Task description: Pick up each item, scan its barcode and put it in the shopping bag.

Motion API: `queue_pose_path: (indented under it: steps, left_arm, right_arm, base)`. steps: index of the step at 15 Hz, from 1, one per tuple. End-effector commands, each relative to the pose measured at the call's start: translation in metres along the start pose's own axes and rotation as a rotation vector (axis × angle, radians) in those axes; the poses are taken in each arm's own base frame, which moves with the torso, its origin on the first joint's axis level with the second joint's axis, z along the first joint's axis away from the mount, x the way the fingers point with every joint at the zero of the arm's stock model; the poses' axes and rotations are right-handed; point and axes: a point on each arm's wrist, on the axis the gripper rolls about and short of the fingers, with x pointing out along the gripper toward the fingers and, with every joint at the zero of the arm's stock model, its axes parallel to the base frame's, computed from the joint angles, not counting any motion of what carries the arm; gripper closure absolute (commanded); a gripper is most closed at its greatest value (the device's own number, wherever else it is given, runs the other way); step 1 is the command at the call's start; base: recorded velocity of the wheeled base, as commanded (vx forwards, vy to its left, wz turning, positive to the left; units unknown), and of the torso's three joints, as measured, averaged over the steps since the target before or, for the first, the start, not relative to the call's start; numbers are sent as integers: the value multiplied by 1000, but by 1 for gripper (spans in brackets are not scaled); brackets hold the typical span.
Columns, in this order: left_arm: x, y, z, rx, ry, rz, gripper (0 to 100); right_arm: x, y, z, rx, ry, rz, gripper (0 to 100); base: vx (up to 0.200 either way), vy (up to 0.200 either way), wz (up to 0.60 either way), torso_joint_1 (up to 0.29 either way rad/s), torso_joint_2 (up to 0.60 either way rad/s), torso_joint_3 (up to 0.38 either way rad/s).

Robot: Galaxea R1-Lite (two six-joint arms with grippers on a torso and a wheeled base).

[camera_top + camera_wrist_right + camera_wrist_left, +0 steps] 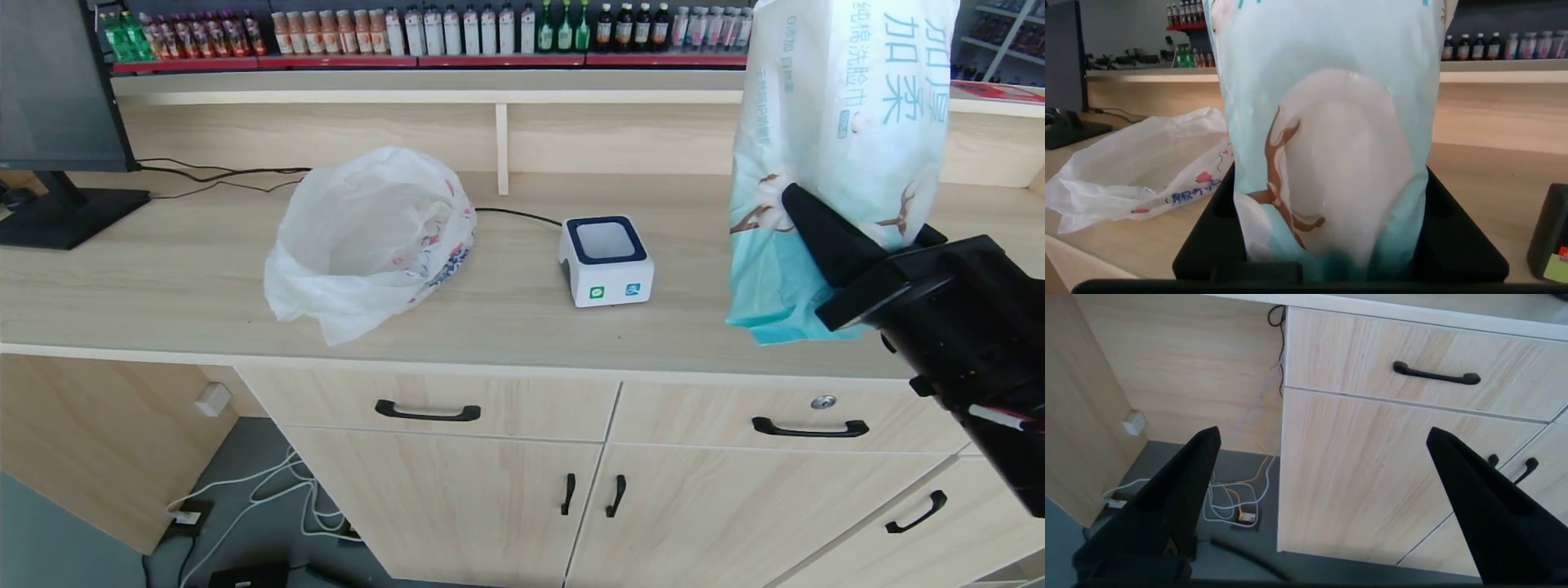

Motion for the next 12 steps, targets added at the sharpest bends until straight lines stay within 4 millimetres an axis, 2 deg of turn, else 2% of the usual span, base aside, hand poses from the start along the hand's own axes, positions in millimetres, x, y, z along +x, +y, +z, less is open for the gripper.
queue_pose_path:
  steps: [1, 5, 12]
  left_arm:
    - [0, 0, 0, -1, -1, 1, 0]
    - [0, 0, 0, -1, -1, 1, 0]
    - [0, 0, 0, -2, -1, 1, 0]
  right_arm:
    - [3, -1, -6, -3, 16, -6, 100]
    - [21, -10, -14, -26, 10, -50, 100]
    - [23, -10, -14, -26, 5, -50, 100]
  base:
    - [0, 200, 0, 7, 7, -2]
    - [0, 200, 0, 0, 4, -2]
    - [0, 200, 0, 3, 2, 2]
